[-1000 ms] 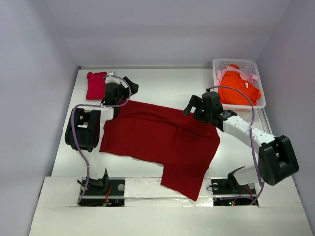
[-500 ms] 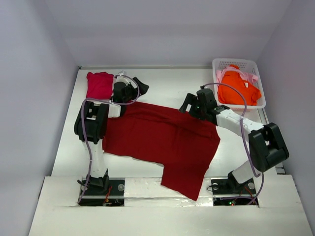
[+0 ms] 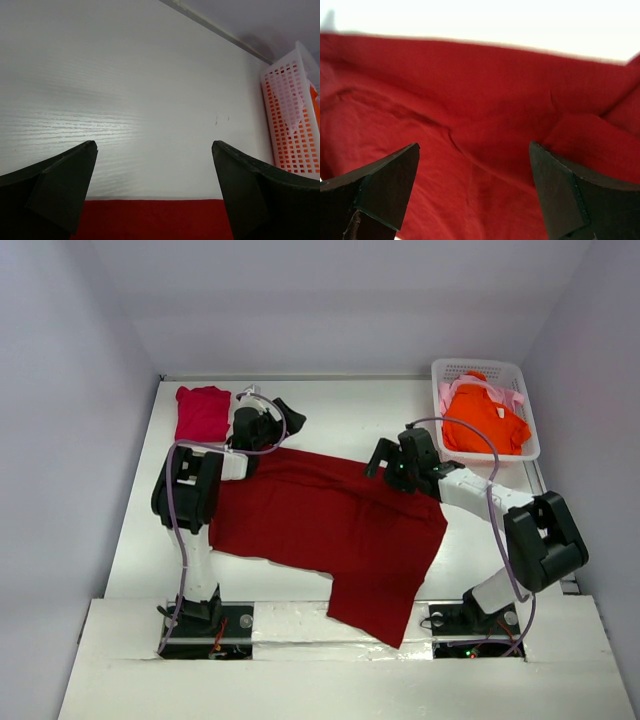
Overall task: Fold and stack the t-shirts
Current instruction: Fold the tshirt
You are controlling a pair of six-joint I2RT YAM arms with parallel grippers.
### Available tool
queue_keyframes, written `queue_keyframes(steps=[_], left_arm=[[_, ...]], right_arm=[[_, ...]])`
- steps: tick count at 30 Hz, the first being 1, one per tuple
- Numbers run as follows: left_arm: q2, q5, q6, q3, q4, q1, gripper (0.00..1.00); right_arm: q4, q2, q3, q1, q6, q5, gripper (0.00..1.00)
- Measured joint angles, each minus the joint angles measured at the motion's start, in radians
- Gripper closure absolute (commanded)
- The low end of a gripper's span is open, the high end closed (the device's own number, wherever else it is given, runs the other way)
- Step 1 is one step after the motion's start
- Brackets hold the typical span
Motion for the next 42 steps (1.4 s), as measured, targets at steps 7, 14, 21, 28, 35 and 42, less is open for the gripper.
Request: queue_keyframes(steps=[7, 14, 21, 28, 35, 42], left_arm=[[-0.024, -0.006, 0.004, -0.015, -0.002, 0.000, 0.01], [-0.040, -0.015, 0.010, -0.031, -0.006, 0.000, 0.01], [-0.053, -0.022, 0.012, -0.050, -0.007, 0.000, 0.01], [-0.067, -0.025, 0.015, -0.054, -0.008, 0.000, 0.01], [-0.088, -0.029, 0.019, -0.056, -0.007, 0.000, 0.01], [-0.089, -0.029, 0.019, -0.069, -0.007, 0.000, 0.01]], right_arm=[[-0.005, -0.044, -0.095, 0.037, 0.046, -0.013, 0.05], [-0.028, -0.131, -0.105, 0.074, 0.077, -0.003, 0.04], [-0.027, -0.190, -0.174, 0.108, 0.126, -0.002, 0.04], [-0.085, -0.204, -0.177, 0.119, 0.142, 0.028, 0.03], [-0.149, -0.253, -0.148, 0.125, 0.141, 0.059, 0.01], [-0.190, -0.226, 0.014, 0.126, 0.108, 0.115, 0.01]])
